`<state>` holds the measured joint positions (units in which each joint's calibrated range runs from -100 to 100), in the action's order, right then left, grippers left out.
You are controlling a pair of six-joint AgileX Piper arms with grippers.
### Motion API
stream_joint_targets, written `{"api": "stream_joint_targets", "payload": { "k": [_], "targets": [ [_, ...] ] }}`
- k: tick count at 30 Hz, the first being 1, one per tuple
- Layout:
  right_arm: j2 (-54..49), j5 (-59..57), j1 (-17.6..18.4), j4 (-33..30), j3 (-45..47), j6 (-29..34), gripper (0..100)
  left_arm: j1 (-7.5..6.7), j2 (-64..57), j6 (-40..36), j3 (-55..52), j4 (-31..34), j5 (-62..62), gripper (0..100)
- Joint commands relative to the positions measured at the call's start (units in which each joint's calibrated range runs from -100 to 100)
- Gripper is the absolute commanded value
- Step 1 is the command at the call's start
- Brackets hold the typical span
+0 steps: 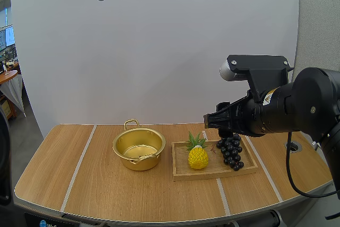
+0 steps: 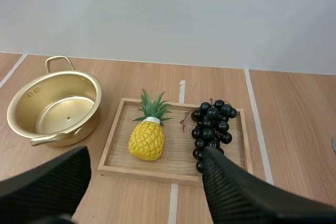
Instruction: Open the pot, put the grape inside, and close it
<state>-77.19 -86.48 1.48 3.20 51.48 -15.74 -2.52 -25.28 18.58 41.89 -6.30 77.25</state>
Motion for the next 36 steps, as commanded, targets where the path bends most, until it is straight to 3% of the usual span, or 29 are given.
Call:
{"api": "stream_joint_targets", "payload": {
  "k": [1, 10, 25, 36],
  "targets": [
    [0.11, 1.47, -0.20, -0.98, -0.40, 0.23, 100, -0.12, -0.03, -0.53, 0.42, 0.59, -2.58, 0],
    [12.66, 7.91, -0.20, -8.42, -0.40, 5.52, 100, -0.12, -0.03, -0.53, 0.42, 0.59, -2.58, 0],
    [29.03, 20.08, -0.20, -8.49, -0.40, 5.62, 100, -0.12, -0.03, -0.53, 0.42, 0.59, -2.58, 0],
    [39.93, 30.45, -4.75, -7.82, -0.40, 2.31, 100, -0.12, -0.03, -0.53, 0.42, 0.59, -2.58, 0]
  ]
}}
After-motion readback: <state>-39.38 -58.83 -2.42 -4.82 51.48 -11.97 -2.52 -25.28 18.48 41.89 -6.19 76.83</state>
